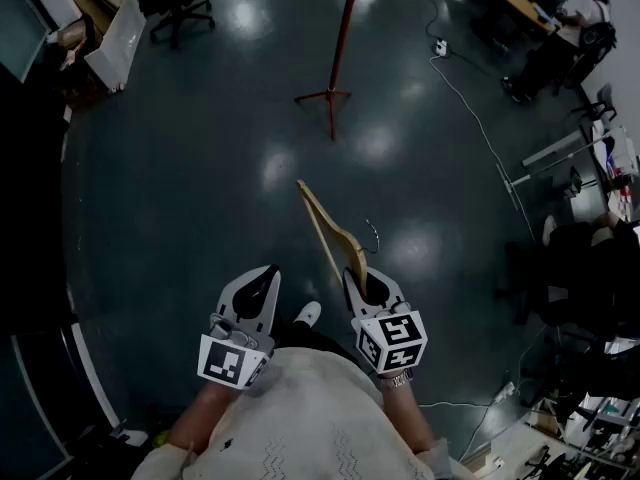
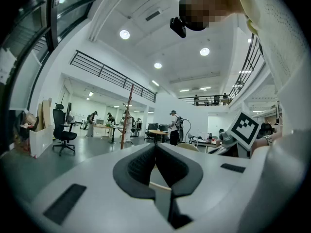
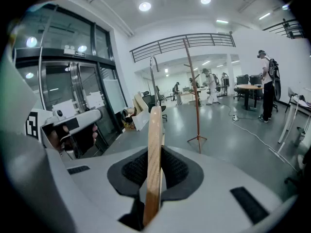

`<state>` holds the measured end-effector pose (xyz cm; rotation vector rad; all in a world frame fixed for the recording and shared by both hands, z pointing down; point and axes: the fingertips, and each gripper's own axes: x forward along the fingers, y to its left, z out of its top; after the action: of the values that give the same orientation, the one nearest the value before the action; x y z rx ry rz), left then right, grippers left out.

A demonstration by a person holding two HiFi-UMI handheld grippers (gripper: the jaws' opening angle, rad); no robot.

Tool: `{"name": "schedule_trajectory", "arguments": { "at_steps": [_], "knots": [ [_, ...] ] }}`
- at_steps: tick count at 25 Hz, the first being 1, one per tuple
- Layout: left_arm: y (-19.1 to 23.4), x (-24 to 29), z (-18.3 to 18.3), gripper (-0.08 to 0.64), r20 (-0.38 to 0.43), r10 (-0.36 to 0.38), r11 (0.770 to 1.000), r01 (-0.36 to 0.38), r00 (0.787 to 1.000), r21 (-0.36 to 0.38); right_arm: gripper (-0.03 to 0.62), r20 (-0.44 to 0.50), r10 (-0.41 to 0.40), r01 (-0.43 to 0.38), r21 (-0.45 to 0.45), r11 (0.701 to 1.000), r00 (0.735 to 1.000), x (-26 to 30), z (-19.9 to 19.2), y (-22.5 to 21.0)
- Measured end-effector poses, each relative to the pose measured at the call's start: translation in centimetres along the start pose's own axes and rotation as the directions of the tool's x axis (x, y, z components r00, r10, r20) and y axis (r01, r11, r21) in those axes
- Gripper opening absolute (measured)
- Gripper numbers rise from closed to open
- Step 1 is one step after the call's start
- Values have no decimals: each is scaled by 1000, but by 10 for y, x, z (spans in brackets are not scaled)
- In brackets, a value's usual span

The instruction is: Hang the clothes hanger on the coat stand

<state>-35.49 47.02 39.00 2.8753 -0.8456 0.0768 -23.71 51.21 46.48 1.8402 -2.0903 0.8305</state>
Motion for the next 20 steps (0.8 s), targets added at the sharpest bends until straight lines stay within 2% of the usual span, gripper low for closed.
{"name": "schedule_trajectory", "arguments": {
  "at_steps": [4,7,15,17,20],
  "knots": [
    [10,10,-1,12,2,6,1000,-6,1000,-19,67,5,-5,5,3,1000,1000,3,3,-6],
    [6,27,0,12,13,-8,1000,8,1000,-7,67,-4,-19,19,16,1000,1000,4,2,-21],
    [19,94,-4,12,-17,-103,994,102,995,-28,67,-3,-94,94,59,994,996,17,24,-64],
    [20,115,5,12,13,-135,990,136,991,-42,67,-11,-98,99,56,993,995,26,32,-74],
    [32,147,21,12,60,-143,988,146,988,-53,67,-14,-109,109,31,994,994,48,56,-86]
  ]
}}
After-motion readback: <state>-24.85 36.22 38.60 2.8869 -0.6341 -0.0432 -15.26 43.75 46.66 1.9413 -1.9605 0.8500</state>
